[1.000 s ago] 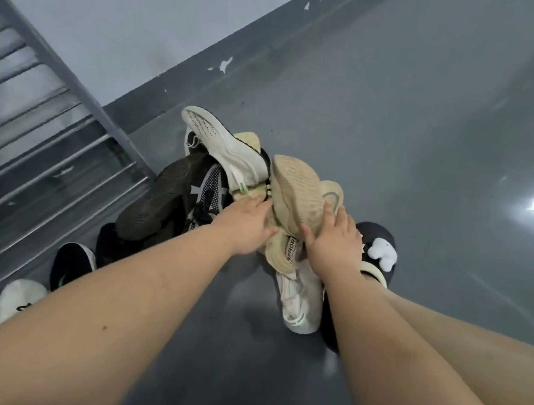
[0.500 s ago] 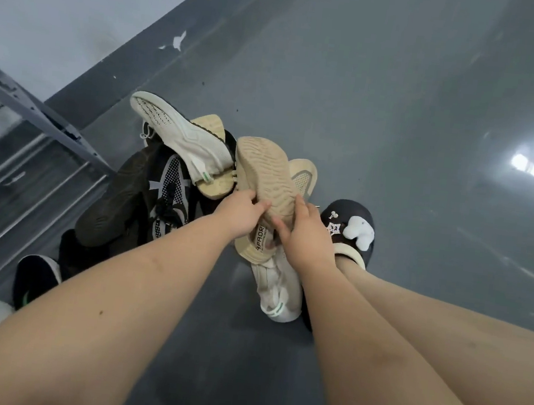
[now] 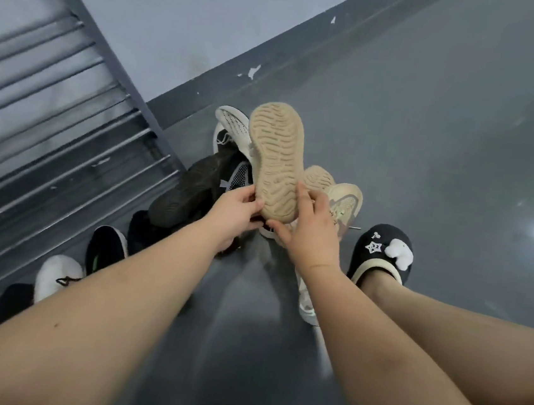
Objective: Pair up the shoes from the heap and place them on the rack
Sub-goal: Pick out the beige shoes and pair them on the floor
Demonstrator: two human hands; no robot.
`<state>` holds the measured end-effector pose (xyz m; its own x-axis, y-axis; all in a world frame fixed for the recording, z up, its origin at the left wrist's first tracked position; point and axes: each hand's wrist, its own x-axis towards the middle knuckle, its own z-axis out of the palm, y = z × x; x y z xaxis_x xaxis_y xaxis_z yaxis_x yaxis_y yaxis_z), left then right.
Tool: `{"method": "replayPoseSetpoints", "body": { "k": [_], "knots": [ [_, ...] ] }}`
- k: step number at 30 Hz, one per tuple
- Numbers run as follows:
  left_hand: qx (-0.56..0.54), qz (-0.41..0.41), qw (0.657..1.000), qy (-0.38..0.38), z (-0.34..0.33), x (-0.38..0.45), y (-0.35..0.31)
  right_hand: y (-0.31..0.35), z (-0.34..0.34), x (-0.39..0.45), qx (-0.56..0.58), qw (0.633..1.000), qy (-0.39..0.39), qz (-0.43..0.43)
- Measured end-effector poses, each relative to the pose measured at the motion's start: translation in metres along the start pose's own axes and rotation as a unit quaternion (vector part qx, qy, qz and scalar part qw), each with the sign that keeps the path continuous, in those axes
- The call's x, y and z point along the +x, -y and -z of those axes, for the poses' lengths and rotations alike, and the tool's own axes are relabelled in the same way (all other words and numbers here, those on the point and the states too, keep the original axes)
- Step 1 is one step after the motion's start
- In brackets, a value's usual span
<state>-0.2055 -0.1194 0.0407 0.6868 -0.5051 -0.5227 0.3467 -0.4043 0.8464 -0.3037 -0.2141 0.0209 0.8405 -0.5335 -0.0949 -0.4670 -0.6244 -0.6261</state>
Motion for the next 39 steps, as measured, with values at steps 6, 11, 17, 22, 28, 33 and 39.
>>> {"method": "replayPoseSetpoints", "body": {
  "k": [6,11,17,22,28,33,39],
  "knots": [
    [-0.098,-0.038,0.991,-0.088,0.078,-0.073,0.005,0.09,-0.029,-0.041,0.158,0.987,0.017,0.002],
    [-0.062,-0.058,0.986,-0.142,0.152,-0.144,0.025,0.155,-0.061,-0.084,0.242,0.967,0.082,0.015],
    [-0.002,-0.089,0.975,-0.204,0.203,-0.21,0.066,0.206,-0.079,-0.111,0.257,0.952,0.164,0.022],
    [0.106,-0.125,0.96,-0.226,0.2,-0.237,0.077,0.22,-0.074,-0.116,0.335,0.914,0.217,-0.07],
    [0.187,-0.214,0.932,-0.224,0.182,-0.252,0.076,0.212,-0.056,-0.126,0.339,0.896,0.254,-0.138],
    [0.196,-0.231,0.93,-0.209,0.185,-0.252,0.082,0.211,-0.057,-0.13,0.355,0.882,0.27,-0.149],
    [-0.061,-0.023,0.973,-0.222,0.193,-0.245,0.085,0.21,-0.054,-0.143,0.405,0.835,0.334,-0.165]
  ]
}}
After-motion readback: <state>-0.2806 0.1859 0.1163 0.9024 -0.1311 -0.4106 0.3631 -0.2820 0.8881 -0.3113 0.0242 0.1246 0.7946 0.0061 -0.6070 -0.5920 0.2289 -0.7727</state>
